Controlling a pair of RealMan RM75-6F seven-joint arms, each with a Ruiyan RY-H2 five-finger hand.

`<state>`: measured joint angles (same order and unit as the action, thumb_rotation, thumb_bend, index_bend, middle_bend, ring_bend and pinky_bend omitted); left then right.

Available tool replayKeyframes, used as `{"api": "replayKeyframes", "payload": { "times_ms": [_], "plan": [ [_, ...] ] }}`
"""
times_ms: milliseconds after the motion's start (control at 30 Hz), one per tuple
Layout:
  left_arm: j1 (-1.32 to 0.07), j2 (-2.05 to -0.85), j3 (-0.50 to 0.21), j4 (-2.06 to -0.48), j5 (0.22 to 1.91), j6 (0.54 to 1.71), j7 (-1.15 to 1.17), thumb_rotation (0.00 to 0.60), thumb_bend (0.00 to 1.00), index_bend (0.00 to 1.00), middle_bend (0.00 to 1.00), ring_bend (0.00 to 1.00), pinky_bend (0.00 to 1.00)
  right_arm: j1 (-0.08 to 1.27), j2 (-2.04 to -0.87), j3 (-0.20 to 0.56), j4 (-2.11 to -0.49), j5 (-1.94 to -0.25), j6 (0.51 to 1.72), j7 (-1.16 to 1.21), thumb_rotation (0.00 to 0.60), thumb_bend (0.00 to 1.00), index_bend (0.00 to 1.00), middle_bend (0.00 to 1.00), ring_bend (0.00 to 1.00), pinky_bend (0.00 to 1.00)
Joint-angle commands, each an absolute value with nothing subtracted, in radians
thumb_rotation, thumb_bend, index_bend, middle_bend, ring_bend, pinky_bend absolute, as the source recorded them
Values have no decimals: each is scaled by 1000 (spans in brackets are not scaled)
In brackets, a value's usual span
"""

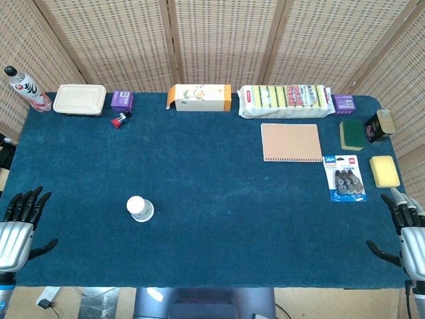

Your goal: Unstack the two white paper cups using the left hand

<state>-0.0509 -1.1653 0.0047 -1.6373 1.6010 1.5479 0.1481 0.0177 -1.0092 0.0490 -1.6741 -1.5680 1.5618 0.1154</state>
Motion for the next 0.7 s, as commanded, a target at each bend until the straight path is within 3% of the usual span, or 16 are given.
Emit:
{"api": "replayKeyframes", "payload": {
  "times_ms": [33, 400, 700],
  "plan": [
    [-51, -1165, 4, -1639, 1600, 1548, 148, 600, 98, 0, 0, 0, 0, 17, -1010, 48, -1673, -1567, 1561, 115, 600, 229, 29, 0, 0, 0],
    [-76, -1156, -9, -1659, 1601, 1521, 152, 600, 98, 0, 0, 0, 0, 5, -1030, 70, -1662, -1537, 1594, 32, 600, 229, 30, 0, 0, 0],
    [-258, -1078, -60, -1771, 1565, 1257, 131, 600, 98, 0, 0, 0, 0, 13, -1016, 61, -1674, -1548, 1569, 81, 600, 229, 31, 0, 0, 0]
  ]
}}
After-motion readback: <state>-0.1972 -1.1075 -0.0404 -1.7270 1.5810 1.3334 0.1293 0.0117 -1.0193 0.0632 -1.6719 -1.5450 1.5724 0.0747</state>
